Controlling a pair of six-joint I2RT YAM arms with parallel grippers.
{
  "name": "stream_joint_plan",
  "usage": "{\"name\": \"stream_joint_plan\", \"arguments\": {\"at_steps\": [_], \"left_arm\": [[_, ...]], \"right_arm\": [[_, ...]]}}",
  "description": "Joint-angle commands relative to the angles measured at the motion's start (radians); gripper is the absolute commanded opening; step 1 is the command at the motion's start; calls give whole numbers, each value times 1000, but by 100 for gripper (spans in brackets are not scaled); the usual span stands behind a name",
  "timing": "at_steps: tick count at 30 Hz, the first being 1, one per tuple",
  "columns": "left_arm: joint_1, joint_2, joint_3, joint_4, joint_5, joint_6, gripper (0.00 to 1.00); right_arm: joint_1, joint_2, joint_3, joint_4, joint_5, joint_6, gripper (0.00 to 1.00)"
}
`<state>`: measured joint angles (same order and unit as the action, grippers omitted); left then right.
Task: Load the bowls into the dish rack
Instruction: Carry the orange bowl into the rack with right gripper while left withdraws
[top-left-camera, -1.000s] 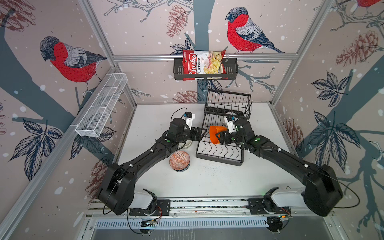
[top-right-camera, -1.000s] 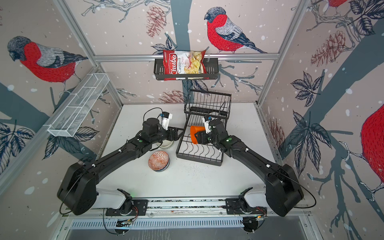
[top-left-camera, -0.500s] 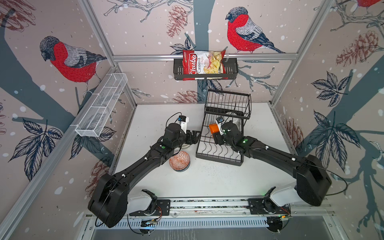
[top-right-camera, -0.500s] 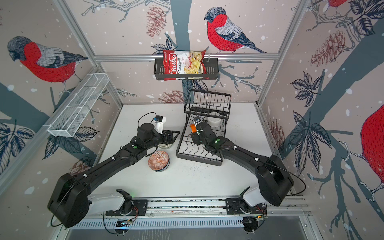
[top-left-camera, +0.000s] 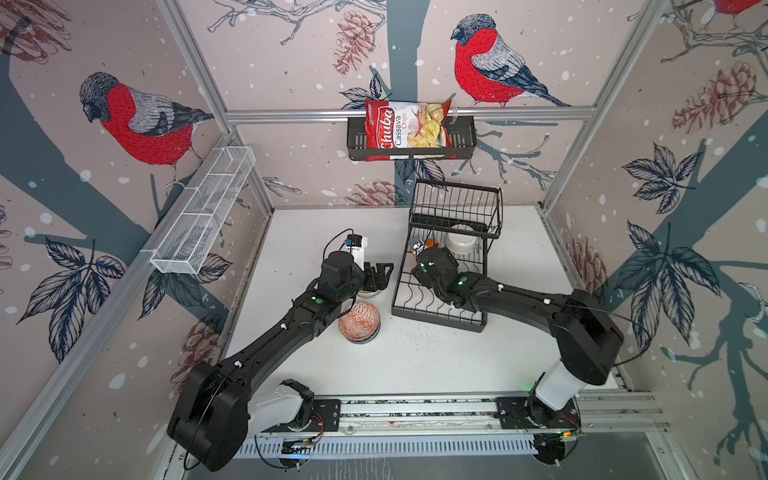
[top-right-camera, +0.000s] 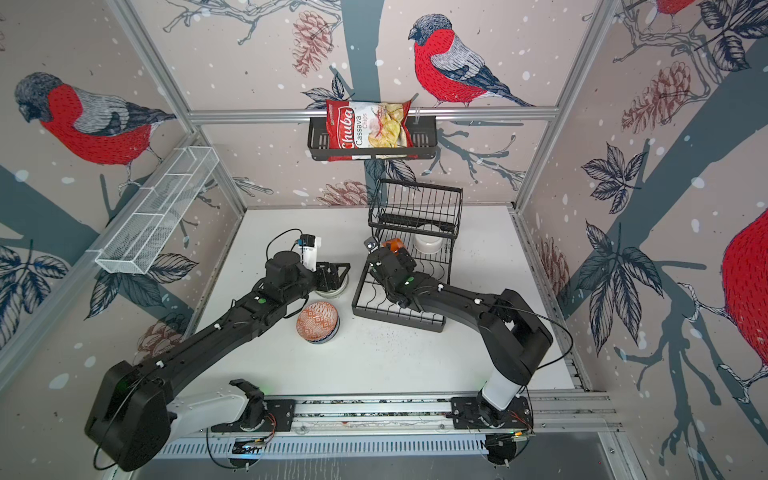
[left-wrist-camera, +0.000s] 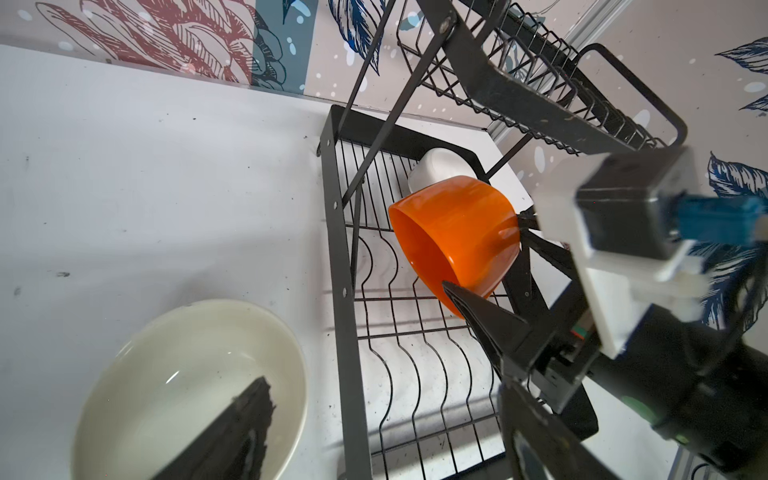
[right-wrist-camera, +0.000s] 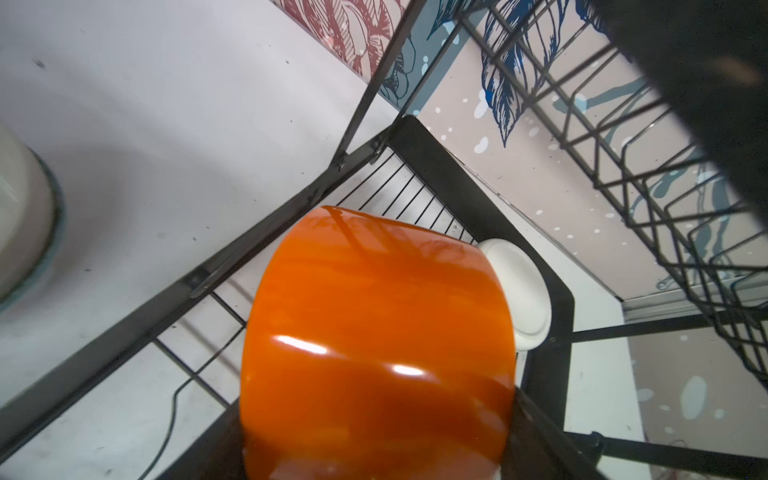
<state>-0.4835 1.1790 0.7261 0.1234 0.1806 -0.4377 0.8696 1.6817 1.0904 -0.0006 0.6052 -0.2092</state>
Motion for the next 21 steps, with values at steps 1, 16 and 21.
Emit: {"name": "stream_joint_plan", "arguments": {"at_steps": [1,16,21], "left_arm": [[11,-12,-9,12,-3,6,85],[44,-30,-32,22,16,6,86],[52,-36,-36,18,19,8,85]], "right_arm": [[3,31,19,71,102,-73,76],[-17,158,55,231,206,-275,77],[-29,189,67,283,217,-329,78]]}}
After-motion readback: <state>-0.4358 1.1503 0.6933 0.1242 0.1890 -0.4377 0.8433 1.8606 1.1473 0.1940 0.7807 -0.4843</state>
